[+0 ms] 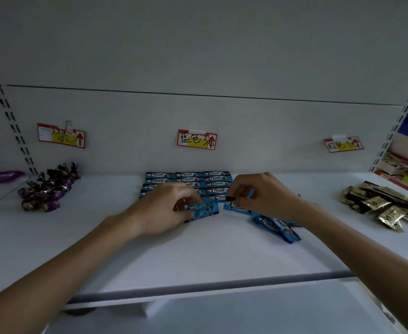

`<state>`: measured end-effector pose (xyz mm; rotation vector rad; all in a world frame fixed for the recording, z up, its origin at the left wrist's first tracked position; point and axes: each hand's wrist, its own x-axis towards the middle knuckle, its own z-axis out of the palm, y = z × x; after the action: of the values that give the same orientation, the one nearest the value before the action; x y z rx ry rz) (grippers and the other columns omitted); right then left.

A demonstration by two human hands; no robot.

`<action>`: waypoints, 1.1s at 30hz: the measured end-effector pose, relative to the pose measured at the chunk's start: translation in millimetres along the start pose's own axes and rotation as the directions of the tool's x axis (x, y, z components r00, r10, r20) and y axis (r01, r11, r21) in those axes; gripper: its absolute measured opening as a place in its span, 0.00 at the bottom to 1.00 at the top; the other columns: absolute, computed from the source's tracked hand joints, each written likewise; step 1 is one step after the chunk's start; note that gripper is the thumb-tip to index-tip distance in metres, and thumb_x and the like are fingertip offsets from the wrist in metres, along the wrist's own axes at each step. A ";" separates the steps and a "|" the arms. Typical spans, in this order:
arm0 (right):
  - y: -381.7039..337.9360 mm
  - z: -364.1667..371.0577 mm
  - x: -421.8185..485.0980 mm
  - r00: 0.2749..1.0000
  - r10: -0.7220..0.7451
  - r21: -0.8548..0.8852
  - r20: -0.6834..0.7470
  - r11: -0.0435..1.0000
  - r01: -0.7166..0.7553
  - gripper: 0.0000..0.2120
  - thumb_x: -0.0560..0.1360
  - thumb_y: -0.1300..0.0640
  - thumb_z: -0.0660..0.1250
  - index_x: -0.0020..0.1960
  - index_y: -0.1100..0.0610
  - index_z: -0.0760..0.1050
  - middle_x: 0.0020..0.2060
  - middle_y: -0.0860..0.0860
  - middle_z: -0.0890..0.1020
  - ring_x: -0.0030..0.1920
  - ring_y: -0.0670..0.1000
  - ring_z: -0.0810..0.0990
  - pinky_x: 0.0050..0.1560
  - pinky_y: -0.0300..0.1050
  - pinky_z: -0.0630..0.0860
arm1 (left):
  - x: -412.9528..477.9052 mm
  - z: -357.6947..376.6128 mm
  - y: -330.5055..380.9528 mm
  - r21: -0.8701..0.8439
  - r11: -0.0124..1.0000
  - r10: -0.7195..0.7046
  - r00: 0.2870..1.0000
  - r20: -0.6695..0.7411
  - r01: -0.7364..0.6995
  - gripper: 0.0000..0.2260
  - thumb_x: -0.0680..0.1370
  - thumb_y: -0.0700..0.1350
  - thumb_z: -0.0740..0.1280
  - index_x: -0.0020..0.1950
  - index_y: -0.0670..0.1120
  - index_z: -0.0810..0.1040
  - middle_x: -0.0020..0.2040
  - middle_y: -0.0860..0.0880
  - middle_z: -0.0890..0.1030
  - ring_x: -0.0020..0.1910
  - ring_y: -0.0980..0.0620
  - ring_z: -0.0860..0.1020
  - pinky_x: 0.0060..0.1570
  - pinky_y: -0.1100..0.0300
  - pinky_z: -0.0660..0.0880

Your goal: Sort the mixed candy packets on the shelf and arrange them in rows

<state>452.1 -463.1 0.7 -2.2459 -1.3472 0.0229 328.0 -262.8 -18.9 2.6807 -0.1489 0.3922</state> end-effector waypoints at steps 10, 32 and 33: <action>-10.9 8.5 4.3 0.994 -0.083 0.078 0.070 0.994 0.078 0.02 0.73 0.56 0.69 0.44 0.50 0.80 0.38 0.40 0.81 0.39 0.36 0.78 0.41 0.26 0.71 | -26.0 -8.8 -27.9 0.056 0.998 -0.011 0.996 -0.088 0.016 0.10 0.74 0.48 0.65 0.52 0.51 0.82 0.48 0.55 0.80 0.48 0.60 0.74 0.52 0.63 0.70; -1.7 1.3 1.8 0.993 0.021 -0.081 0.118 0.997 -0.012 0.08 0.75 0.60 0.65 0.51 0.51 0.80 0.39 0.42 0.81 0.39 0.32 0.76 0.40 0.23 0.68 | 10.6 -1.7 -4.1 -0.005 1.000 -0.005 1.000 -0.028 0.005 0.07 0.77 0.42 0.66 0.53 0.48 0.81 0.47 0.55 0.81 0.41 0.65 0.75 0.40 0.78 0.66; -0.6 0.8 2.2 0.994 0.027 -0.079 0.104 0.997 -0.019 0.09 0.75 0.61 0.65 0.51 0.51 0.80 0.38 0.41 0.80 0.39 0.32 0.77 0.40 0.23 0.68 | 9.9 -1.5 -5.5 0.001 1.000 0.006 0.999 -0.035 -0.006 0.07 0.77 0.42 0.66 0.53 0.48 0.81 0.48 0.56 0.81 0.43 0.65 0.74 0.41 0.78 0.65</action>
<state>452.4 -460.7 0.7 -2.3541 -1.3987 0.0991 337.9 -257.6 -16.8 2.6734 -0.1463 0.4414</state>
